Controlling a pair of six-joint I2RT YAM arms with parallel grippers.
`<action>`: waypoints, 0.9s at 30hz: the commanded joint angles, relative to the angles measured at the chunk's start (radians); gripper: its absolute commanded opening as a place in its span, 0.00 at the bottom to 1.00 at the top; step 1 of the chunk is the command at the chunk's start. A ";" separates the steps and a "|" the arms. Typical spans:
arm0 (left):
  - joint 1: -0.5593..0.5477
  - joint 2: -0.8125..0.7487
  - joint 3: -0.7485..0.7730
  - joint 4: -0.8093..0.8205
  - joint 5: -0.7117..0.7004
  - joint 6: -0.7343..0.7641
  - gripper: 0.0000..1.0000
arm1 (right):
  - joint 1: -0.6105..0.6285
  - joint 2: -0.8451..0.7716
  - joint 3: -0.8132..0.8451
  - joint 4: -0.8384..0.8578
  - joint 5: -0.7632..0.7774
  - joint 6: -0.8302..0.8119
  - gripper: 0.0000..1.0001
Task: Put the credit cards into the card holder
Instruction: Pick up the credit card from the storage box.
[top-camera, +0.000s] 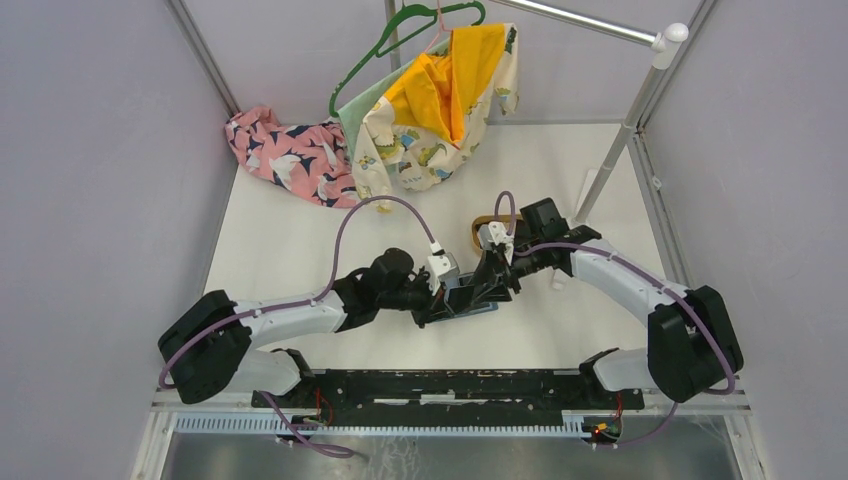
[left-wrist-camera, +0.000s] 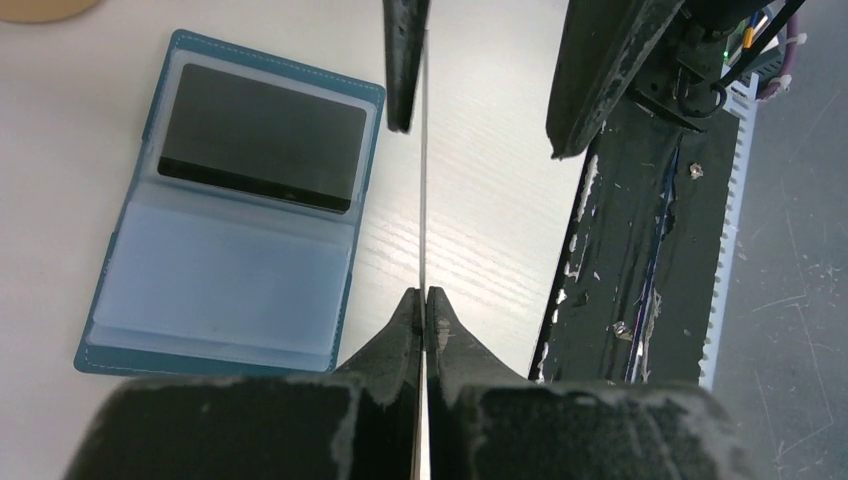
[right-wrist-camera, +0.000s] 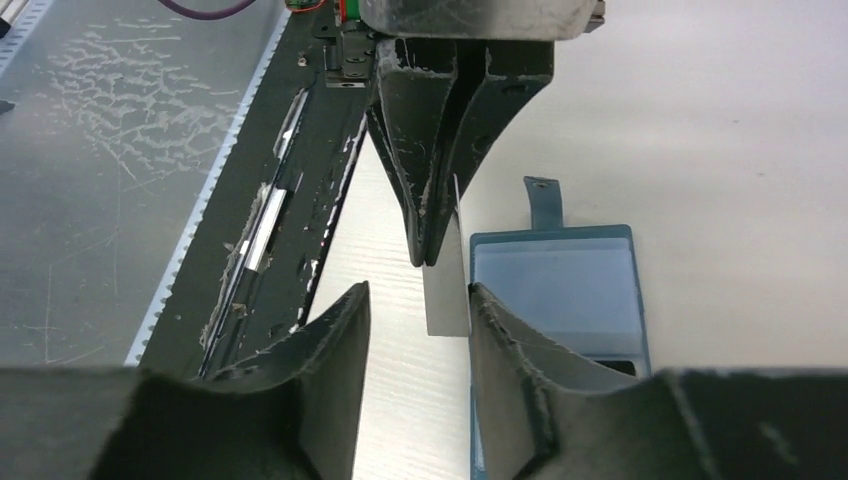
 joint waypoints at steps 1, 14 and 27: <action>-0.005 -0.014 0.045 0.001 0.002 0.058 0.02 | 0.035 0.026 0.003 0.050 -0.036 0.045 0.40; -0.003 -0.130 -0.017 -0.003 -0.226 -0.035 0.38 | 0.021 0.007 -0.015 0.153 0.064 0.244 0.00; 0.006 -0.511 -0.230 -0.126 -0.645 -0.544 0.98 | -0.111 0.079 -0.074 0.334 0.138 0.637 0.00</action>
